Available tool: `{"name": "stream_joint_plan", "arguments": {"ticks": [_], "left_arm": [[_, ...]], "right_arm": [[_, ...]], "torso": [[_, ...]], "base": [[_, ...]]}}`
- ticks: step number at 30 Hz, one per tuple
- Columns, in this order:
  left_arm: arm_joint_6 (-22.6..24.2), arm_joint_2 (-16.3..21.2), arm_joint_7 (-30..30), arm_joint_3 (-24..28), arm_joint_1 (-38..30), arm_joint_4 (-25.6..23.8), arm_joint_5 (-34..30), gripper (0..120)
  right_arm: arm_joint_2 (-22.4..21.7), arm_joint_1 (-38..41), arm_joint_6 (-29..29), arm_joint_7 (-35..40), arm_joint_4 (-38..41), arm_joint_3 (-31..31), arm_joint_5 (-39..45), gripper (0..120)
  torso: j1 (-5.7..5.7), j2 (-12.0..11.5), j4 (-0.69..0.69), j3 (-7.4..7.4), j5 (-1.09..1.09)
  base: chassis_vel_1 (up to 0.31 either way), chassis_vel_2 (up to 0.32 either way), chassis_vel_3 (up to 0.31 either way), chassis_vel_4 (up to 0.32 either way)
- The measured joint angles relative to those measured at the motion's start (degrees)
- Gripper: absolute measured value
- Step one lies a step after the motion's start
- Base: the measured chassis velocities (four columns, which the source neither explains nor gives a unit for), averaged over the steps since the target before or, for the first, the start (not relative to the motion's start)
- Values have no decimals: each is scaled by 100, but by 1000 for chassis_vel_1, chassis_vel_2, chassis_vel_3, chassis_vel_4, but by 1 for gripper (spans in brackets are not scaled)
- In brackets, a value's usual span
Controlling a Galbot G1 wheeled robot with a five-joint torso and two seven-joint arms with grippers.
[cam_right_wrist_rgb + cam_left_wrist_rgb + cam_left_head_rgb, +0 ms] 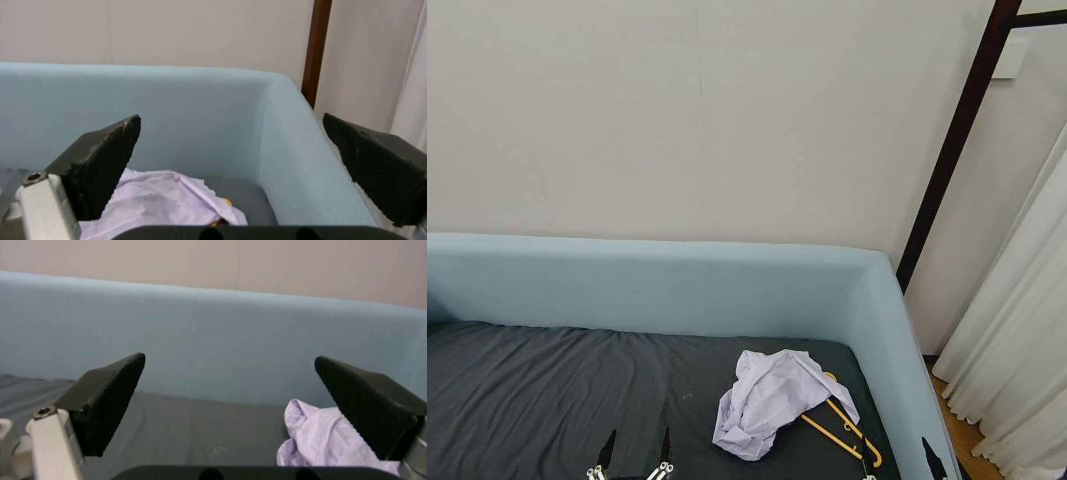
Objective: Pick up the clothes from the sofa and hang them on the clothes hanger.
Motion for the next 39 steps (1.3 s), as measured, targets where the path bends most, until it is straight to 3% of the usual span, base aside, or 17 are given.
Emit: {"name": "stream_joint_plan", "arguments": {"ticks": [19,24,28,29,34,35,39], "left_arm": [[-99,-17,-109,-7,6,153,181,100],[-225,-46,-109,-36,44,356,192,100],[-276,-32,-111,-66,145,360,193,100],[-276,-32,-111,-66,145,360,193,100],[-297,77,-109,-151,204,369,184,100],[-297,77,-109,-151,204,369,184,100],[-322,225,-113,-205,160,447,145,100]], "right_arm": [[-221,-24,-79,36,-41,-87,87,100],[-750,-12,-625,185,9,-207,364,100],[-1486,65,-1280,234,95,-229,988,100],[-1486,65,-1280,234,95,-229,988,100],[-2426,411,-1593,46,-288,-26,1642,100],[-2426,411,-1593,46,-288,-26,1642,100],[-3334,644,-1849,-286,-451,-31,2248,100]], "torso": [[0,0,0,0,0],[0,0,0,0,0],[0,0,1,0,1],[0,0,1,0,1],[0,0,-1,0,2],[0,0,-1,0,2],[0,-1,2,1,1]], "base": [[0,0,0,0],[0,0,0,0],[0,0,0,0],[0,0,0,0],[0,0,0,0],[0,0,0,0],[0,0,0,0]]}}
